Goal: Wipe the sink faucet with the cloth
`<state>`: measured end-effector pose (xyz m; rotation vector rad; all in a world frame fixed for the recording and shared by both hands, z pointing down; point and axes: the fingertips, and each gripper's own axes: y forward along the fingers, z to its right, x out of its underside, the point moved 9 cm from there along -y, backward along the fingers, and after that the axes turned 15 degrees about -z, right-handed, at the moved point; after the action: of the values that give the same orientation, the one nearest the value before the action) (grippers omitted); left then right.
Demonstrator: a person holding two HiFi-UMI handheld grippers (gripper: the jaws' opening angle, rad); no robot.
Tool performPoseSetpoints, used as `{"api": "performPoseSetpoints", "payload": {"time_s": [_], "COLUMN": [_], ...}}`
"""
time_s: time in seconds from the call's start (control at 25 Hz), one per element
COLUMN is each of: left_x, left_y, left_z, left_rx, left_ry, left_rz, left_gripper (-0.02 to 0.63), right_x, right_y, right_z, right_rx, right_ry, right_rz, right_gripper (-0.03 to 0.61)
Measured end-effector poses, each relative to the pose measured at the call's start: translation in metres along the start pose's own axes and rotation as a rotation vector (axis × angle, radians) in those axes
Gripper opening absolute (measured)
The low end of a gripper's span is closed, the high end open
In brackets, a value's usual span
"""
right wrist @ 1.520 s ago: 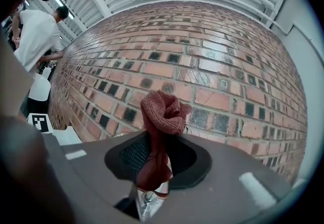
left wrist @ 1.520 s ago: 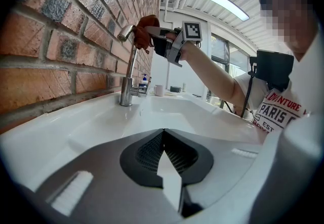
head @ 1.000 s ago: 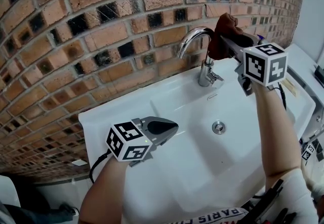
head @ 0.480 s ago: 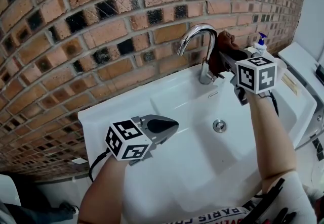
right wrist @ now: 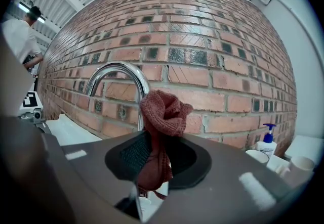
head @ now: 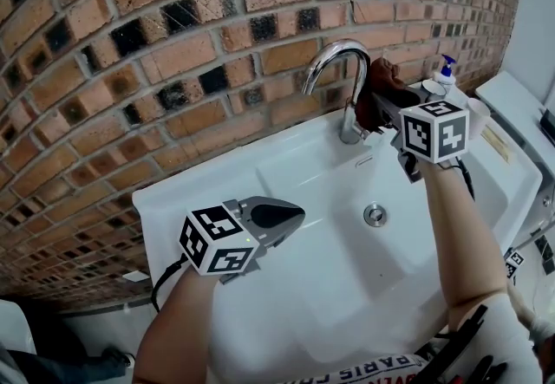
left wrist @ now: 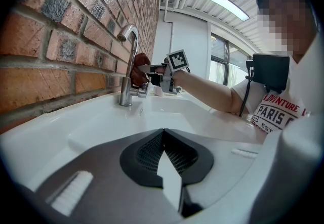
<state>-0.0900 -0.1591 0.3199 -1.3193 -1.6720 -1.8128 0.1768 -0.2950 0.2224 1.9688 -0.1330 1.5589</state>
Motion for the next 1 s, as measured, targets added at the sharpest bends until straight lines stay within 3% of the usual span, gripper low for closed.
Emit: {"api": "performPoseSetpoints", "payload": {"time_s": [0.52,1.0], "left_x": [0.000,0.000], "left_y": [0.000,0.000], "left_z": [0.000,0.000], "left_rx": [0.001,0.001], "left_ry": [-0.001,0.000], "left_rz": [0.000,0.000], "left_gripper": [0.000,0.000], "right_x": [-0.018,-0.040], "right_y": [-0.027,-0.040], "right_z": [-0.010,-0.059], "right_rx": [0.007,-0.079], "right_ry": [-0.037,-0.168], "right_rz": [0.069,0.145], "right_gripper": [0.091,0.091]}}
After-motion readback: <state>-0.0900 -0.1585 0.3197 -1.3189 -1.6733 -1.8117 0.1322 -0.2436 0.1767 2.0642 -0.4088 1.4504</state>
